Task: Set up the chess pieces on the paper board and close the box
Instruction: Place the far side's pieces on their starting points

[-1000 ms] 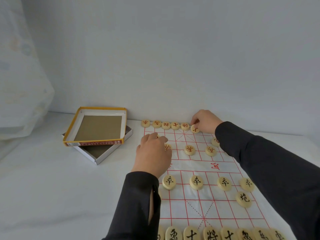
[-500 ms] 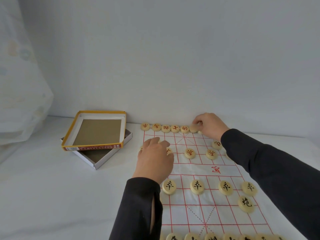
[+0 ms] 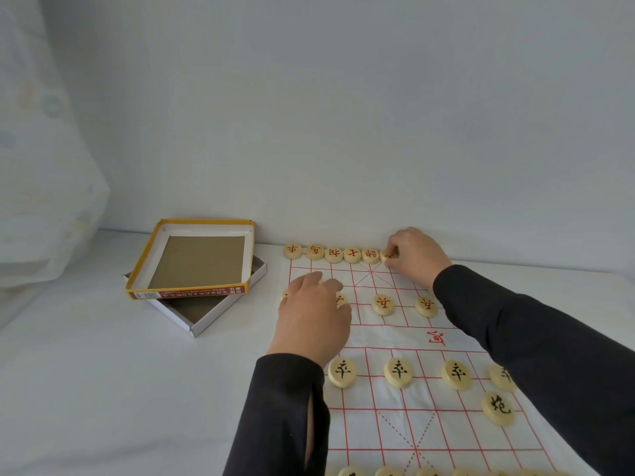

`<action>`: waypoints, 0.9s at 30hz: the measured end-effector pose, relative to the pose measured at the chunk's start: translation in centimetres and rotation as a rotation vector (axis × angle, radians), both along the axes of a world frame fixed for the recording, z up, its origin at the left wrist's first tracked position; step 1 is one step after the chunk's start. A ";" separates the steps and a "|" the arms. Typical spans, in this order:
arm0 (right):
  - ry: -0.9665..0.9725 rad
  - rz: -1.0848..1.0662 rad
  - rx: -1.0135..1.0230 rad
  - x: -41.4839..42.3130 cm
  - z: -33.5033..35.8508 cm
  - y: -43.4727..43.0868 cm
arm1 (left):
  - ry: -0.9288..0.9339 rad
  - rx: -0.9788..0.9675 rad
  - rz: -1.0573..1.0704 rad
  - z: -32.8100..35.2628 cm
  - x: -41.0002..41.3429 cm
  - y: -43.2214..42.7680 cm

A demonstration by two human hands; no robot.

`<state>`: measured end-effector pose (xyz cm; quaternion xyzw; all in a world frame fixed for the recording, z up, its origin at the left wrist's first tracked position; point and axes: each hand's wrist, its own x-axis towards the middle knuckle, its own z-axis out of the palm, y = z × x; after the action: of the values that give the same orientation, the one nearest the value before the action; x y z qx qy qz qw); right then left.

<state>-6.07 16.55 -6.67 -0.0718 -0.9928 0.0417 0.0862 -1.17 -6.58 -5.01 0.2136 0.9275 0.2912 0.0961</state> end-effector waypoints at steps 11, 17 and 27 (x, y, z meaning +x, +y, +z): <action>0.027 -0.018 0.078 1.0 1.0 -1.7 | 0.010 -0.034 -0.024 -0.1 0.2 0.1; 0.049 0.046 0.046 2.7 1.8 -5.2 | 0.040 0.026 0.046 0.2 0.1 -1.7; 0.017 0.060 -0.373 2.2 3.9 -13.7 | 0.269 0.210 0.312 0.2 -1.0 -8.7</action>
<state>-3.87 2.83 -2.80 -0.0567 -0.9688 0.2283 0.0783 -2.22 -15.29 -4.77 0.1131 0.9184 0.3666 -0.0973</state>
